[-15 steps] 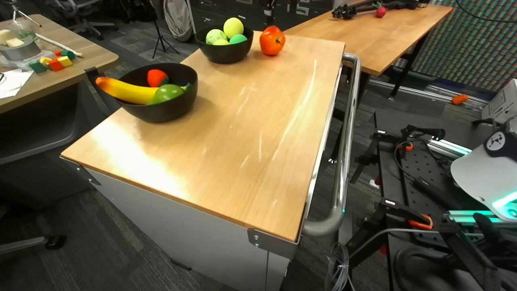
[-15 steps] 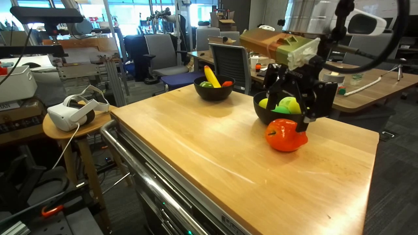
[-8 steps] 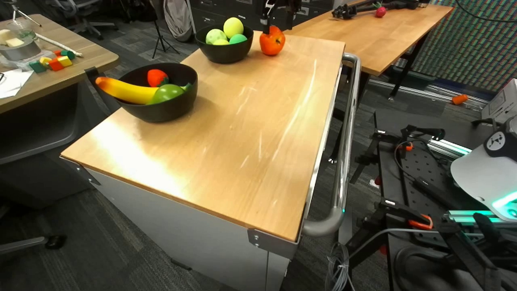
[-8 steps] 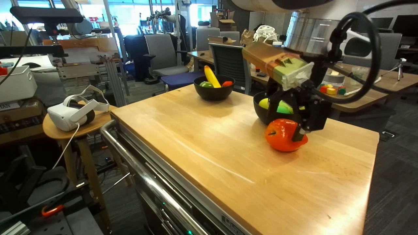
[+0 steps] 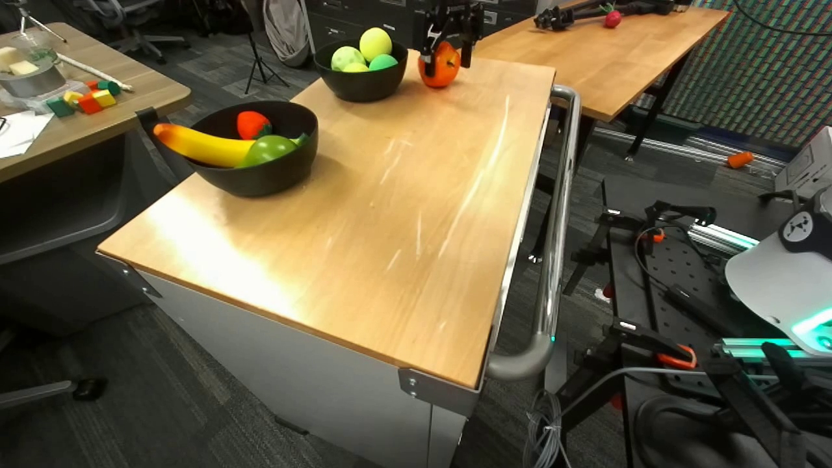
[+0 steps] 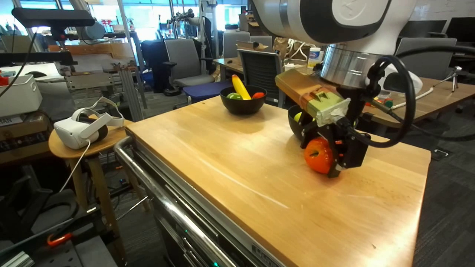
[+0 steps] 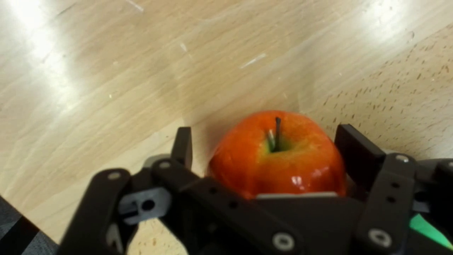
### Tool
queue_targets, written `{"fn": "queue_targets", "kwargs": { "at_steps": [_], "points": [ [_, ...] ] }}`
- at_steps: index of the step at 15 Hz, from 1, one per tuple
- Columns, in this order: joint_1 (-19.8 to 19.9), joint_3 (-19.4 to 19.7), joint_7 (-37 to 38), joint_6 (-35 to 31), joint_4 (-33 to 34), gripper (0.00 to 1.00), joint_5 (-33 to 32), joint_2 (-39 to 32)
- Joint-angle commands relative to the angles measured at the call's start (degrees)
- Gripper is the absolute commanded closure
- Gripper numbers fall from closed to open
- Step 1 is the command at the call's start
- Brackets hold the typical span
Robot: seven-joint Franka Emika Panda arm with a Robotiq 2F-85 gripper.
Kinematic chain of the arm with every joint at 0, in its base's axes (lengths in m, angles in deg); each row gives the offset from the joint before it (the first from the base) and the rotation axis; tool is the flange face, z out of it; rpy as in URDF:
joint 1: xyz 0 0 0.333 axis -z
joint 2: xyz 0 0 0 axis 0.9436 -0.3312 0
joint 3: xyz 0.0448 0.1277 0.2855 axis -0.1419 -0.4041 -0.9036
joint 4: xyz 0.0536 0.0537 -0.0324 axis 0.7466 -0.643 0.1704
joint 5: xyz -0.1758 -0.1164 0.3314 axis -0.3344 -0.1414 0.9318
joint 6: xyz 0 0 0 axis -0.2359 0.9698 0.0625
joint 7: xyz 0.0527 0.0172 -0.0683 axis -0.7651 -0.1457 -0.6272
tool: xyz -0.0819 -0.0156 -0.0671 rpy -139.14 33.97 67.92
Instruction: Put the fruits in the bowls one by one then move the apple to the left
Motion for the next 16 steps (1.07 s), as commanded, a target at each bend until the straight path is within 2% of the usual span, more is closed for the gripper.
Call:
{"fn": "queue_targets", "kwargs": {
  "at_steps": [1, 9, 12, 13, 16],
  "points": [
    [0.33, -0.59, 0.18, -0.61, 1.53, 0.00, 0.81, -1.06],
    [0.34, -0.47, 0.12, -0.15, 3.40, 0.00, -0.11, -2.48],
    [0.21, -0.56, 0.07, 0.07, 4.92, 0.34, -0.47, -3.56],
    [0.20, -0.54, 0.08, 0.14, 5.34, 0.40, -0.60, -3.79],
    [0.46, -0.72, -0.24, 1.07, 5.74, 0.41, -0.17, -3.69]
  ]
}}
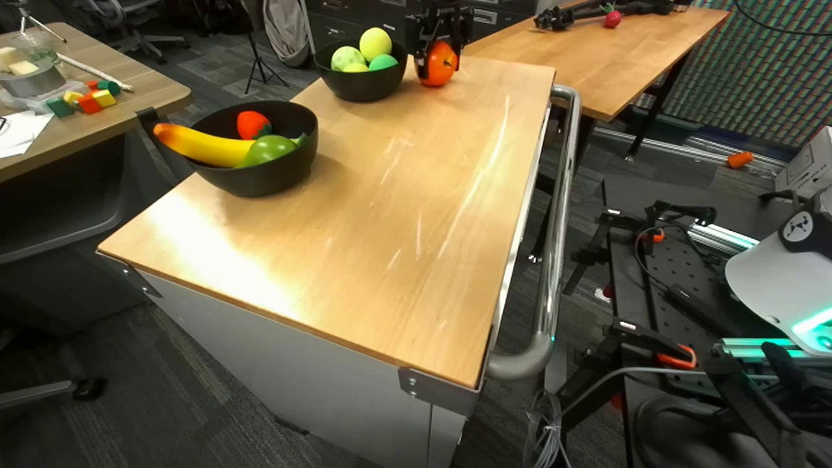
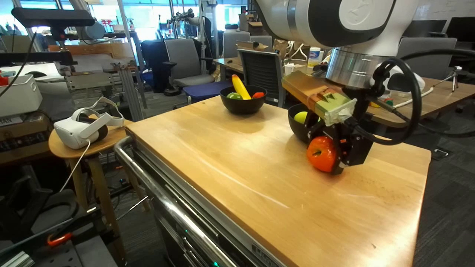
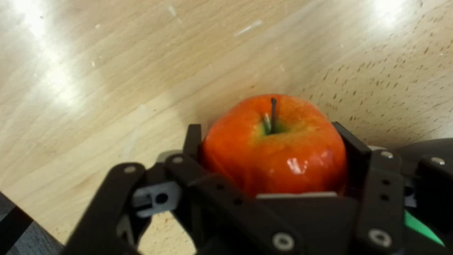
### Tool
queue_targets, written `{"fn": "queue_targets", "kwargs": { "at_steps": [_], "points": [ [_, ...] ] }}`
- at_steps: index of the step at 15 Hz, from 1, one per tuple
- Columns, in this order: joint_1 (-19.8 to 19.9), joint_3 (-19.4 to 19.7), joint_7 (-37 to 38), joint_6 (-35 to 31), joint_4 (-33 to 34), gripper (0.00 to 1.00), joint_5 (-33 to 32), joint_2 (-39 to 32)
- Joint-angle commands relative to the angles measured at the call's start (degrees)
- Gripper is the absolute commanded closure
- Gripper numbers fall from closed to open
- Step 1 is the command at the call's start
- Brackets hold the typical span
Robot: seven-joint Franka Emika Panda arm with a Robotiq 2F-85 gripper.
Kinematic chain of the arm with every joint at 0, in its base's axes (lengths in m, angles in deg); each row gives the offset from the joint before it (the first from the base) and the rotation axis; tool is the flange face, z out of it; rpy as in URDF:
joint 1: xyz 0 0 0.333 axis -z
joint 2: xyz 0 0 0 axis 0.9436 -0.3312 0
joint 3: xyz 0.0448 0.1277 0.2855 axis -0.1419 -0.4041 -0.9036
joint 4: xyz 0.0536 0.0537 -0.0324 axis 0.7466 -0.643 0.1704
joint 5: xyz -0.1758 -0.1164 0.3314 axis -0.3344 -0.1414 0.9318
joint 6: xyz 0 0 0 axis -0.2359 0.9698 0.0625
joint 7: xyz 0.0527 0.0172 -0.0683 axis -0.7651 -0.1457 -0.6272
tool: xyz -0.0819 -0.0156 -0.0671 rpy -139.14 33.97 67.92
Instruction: Put the fruits in the bowls one by one then move the apple to the left
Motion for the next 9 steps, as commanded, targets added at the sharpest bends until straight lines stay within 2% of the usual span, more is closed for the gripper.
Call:
{"fn": "queue_targets", "kwargs": {
  "at_steps": [1, 3, 6, 9],
  "points": [
    [0.70, -0.78, -0.96, 2.88, 1.99, 0.41, 0.35, -0.07],
    [0.82, -1.59, -3.39, 9.80, 2.36, 0.41, 0.52, 1.86],
    [-2.22, -1.58, -2.73, 22.12, 4.15, 0.41, -5.09, 5.43],
    [-6.34, -3.49, -1.85, 27.20, 5.04, 0.41, -10.62, 9.75]
  ]
}}
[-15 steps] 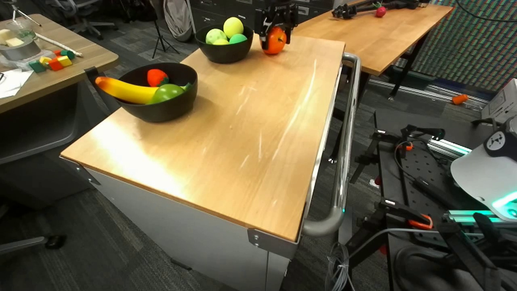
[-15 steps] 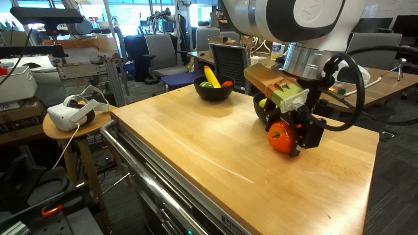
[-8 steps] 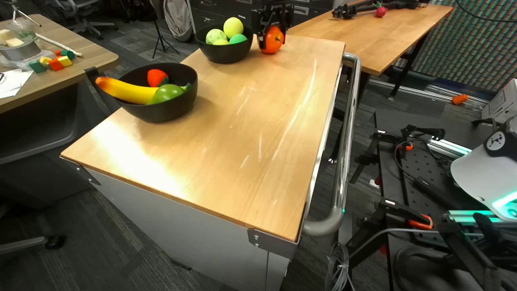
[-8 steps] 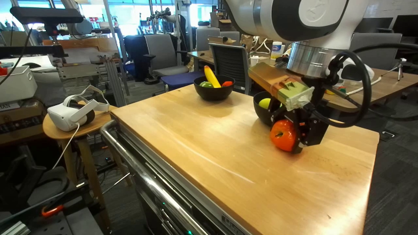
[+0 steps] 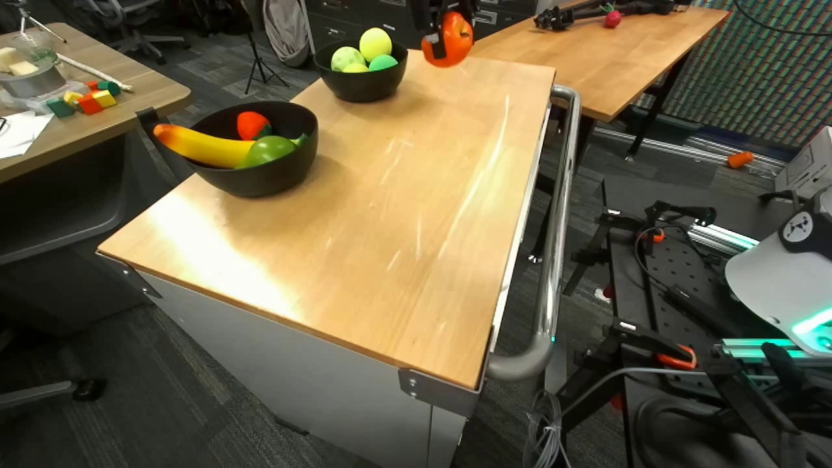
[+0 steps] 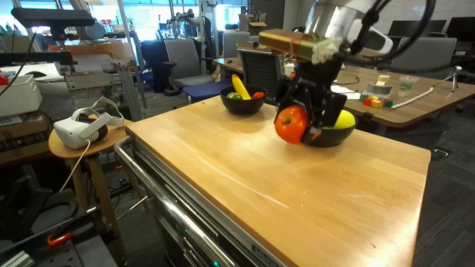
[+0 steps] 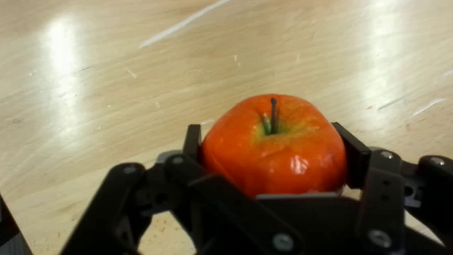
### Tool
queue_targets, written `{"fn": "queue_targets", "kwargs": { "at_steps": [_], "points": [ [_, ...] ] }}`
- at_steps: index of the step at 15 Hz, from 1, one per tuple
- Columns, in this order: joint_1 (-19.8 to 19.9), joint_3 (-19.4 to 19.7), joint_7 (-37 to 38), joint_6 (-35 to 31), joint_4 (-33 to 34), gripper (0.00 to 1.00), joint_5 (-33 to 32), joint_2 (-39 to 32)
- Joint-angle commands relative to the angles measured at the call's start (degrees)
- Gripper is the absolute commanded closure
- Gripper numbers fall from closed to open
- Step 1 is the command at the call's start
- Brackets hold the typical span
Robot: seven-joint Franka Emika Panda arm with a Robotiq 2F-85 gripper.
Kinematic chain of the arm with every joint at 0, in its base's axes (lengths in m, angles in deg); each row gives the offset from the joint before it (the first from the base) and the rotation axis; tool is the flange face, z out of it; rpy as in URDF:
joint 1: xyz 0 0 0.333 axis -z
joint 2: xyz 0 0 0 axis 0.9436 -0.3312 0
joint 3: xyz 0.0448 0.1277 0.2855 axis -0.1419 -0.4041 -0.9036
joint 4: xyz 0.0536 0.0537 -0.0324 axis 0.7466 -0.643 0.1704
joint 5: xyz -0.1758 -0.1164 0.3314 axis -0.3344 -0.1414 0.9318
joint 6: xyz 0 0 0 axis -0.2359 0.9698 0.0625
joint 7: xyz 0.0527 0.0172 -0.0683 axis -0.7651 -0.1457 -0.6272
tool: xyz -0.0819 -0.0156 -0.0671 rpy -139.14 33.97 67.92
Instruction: Put the fruits in the bowls one by one then move the apple to the left
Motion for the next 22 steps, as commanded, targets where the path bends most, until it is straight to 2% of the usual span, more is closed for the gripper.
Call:
{"fn": "queue_targets", "kwargs": {
  "at_steps": [1, 4, 8, 13, 17, 22],
  "points": [
    [-5.29, -2.46, 1.15, 4.86, 0.23, 0.41, -6.40, 6.28],
    [-10.15, -6.15, 2.41, 2.97, -2.42, 0.41, -10.28, 10.08],
    [-14.44, -10.23, 4.19, -2.53, -9.01, 0.41, -9.70, 14.20],
    [-17.41, -13.24, 4.85, -20.10, -25.03, 0.41, -12.73, 21.93],
    [-19.09, -15.77, 4.20, -33.12, -35.45, 0.41, -10.06, 26.99],
    [-22.53, -19.18, 2.59, -38.22, -40.17, 0.41, -5.47, 27.58]
  ]
}}
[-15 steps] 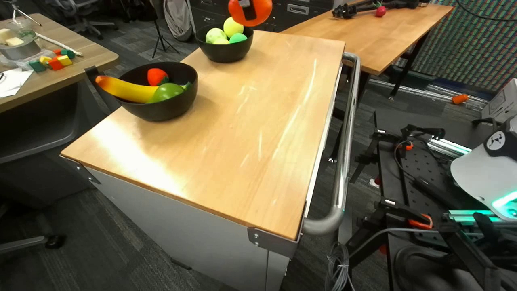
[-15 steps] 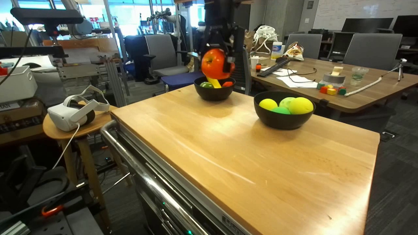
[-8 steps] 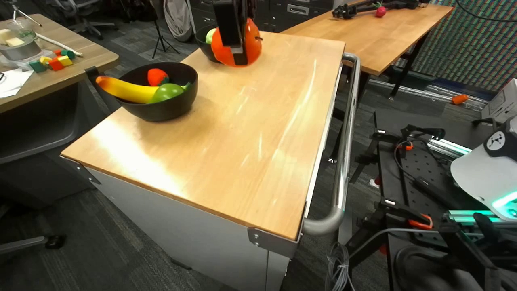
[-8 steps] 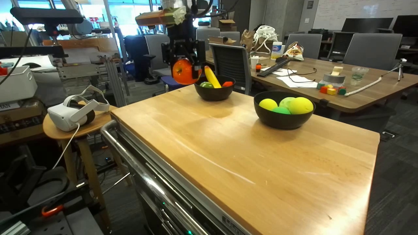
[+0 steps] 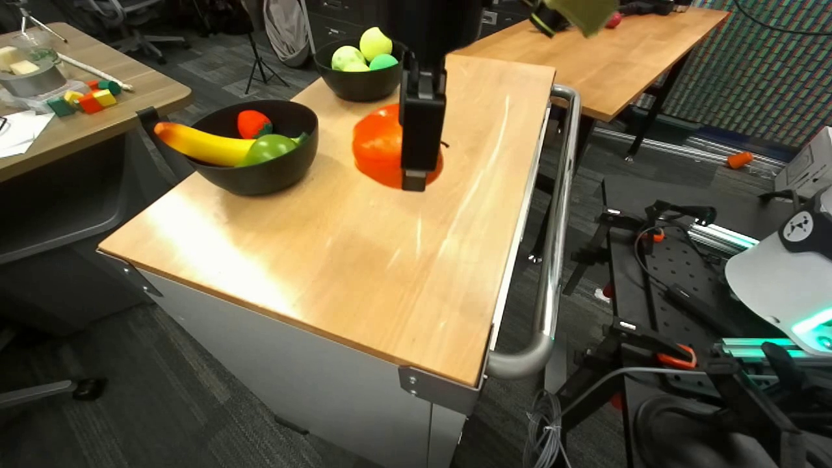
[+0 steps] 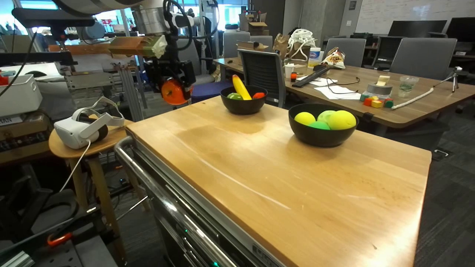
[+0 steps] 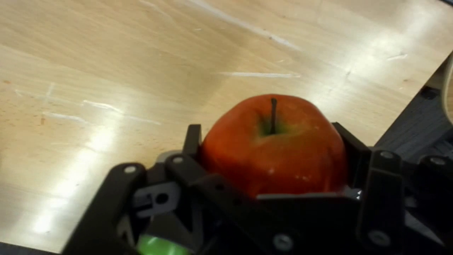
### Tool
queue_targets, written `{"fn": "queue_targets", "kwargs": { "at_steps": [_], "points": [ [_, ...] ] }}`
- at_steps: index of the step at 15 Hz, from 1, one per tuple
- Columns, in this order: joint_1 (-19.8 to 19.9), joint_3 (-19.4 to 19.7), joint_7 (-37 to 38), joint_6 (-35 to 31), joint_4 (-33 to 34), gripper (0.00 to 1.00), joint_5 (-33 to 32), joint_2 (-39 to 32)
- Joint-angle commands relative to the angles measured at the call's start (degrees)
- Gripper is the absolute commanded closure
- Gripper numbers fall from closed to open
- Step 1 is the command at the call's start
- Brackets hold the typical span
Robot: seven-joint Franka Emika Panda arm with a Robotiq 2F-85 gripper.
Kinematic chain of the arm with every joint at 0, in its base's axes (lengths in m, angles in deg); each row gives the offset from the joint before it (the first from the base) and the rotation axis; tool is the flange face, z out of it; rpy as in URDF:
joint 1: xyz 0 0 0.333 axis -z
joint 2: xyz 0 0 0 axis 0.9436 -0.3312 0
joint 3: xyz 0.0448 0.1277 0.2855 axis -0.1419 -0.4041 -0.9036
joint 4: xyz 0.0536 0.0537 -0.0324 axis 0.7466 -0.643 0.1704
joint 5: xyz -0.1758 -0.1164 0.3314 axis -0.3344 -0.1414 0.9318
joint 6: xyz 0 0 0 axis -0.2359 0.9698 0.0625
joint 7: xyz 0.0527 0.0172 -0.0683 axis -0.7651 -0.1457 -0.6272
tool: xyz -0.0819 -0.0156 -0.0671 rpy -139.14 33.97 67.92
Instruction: Put the fruits in the bowls one by one then move the apple to the left
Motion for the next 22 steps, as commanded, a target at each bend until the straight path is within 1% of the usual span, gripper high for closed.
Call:
{"fn": "queue_targets", "kwargs": {
  "at_steps": [1, 4, 8, 13, 14, 15, 16, 17, 22],
  "points": [
    [-2.15, -1.77, -1.27, -4.05, -3.48, 0.41, 2.71, 0.79],
    [-2.97, -2.73, -0.88, -5.43, -4.70, 0.41, 2.96, -1.17],
    [-2.91, -2.77, -0.89, -8.22, -6.51, 0.41, 3.55, -2.60],
    [-2.65, -2.48, -0.81, -11.31, -8.06, 0.41, 4.03, -2.04],
    [-2.59, -2.39, -0.83, -11.57, -8.16, 0.37, 4.12, -1.92],
    [-2.46, -2.23, -0.82, -11.69, -8.12, 0.09, 4.03, -1.83],
    [-2.39, -2.12, -0.71, -11.98, -8.22, 0.03, 3.95, -1.72],
    [-2.26, -1.98, -0.56, -11.98, -8.18, 0.00, 3.85, -1.61],
    [-1.30, -1.15, 0.08, -11.07, -7.31, 0.00, 2.92, -0.16]
  ]
}}
